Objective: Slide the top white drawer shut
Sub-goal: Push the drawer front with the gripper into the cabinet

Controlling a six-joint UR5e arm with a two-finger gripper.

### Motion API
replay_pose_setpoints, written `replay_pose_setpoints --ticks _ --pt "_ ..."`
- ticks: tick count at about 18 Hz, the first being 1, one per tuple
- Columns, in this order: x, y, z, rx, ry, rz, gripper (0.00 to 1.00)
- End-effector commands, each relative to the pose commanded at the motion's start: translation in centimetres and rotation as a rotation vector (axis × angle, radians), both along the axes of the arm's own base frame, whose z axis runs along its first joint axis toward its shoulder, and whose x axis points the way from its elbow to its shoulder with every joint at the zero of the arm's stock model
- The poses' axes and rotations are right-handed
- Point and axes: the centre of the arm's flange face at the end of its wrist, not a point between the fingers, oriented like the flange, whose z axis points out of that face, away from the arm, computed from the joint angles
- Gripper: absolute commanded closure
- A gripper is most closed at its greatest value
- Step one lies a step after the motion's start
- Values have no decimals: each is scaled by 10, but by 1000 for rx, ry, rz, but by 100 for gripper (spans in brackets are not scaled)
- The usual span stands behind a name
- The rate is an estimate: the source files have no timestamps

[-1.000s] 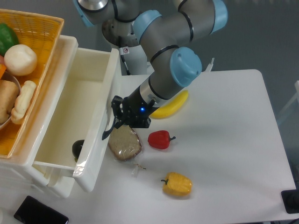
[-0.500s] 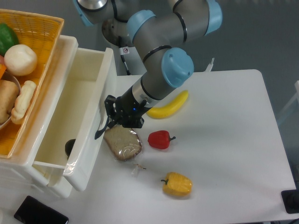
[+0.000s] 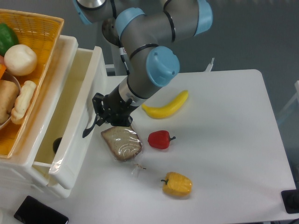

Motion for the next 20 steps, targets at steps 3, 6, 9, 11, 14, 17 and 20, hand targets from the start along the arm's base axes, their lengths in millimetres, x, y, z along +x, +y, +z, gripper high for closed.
replay_pose_setpoints --ticks 3,6,9,11,14,17,20 --pt "6 3 0 -4 0 -5 100" --pt "16 9 -1 -13 0 -17 100" --pt "19 9 0 -13 1 -20 100" --pt "26 12 0 -14 2 -33 100" --pt "30 14 0 -18 0 -33 100" --pt "33 16 1 -18 0 -38 100" --pt "34 17 -1 -20 0 -41 100"
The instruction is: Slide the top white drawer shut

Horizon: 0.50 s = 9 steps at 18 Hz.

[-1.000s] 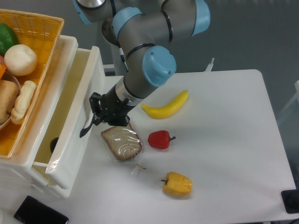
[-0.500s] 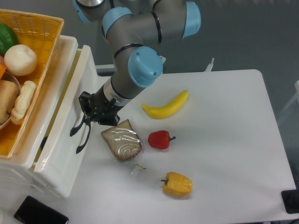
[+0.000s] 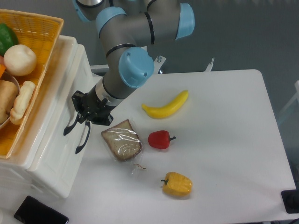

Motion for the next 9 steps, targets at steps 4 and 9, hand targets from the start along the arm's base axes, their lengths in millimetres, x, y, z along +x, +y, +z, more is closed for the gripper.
replay_pose_setpoints --ticks 4,9 --pt "-7 -3 0 -2 4 9 100" --pt "-59 -29 2 -19 44 84 75"
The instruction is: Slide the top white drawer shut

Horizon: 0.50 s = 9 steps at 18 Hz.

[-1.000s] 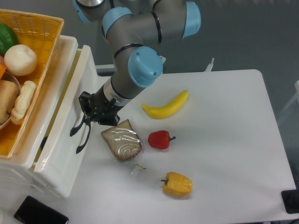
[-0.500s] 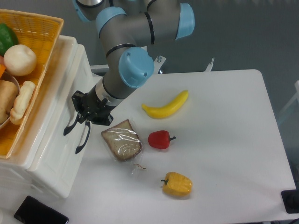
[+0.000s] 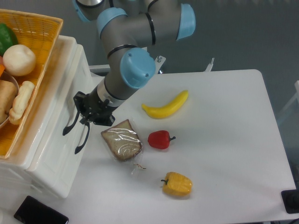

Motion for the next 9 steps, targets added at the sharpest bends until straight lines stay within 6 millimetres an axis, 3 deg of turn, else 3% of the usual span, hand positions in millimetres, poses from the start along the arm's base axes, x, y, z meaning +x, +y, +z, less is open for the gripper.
replay_pose_setpoints --ticks 1,3,9 --pt "-18 -9 4 -4 22 23 61" --pt "-49 -25 11 -6 46 75 48" --pt "-142 -83 20 52 148 244 39"
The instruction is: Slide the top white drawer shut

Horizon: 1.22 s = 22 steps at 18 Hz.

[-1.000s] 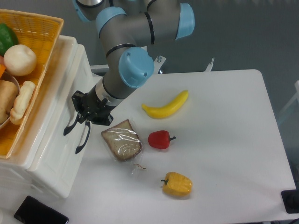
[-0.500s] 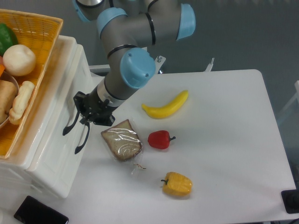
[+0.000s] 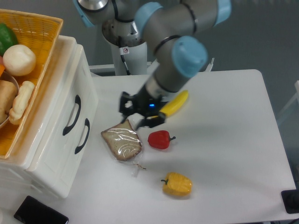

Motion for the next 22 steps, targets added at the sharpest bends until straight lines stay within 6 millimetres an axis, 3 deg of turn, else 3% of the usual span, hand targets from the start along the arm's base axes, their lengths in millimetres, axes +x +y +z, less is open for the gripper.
replay_pose_setpoints --ticks 3,5,6,7,15,22 --pt "-39 -31 -11 5 10 54 27" --pt "-60 -44 -31 4 6 46 23" --pt "-69 -52 -38 -13 15 42 17" --pt "-73 -56 -42 -40 40 13 0" --pt "-102 -67 -84 -209 157 -140 0" --pt "-113 -75 -79 -235 299 -476 0"
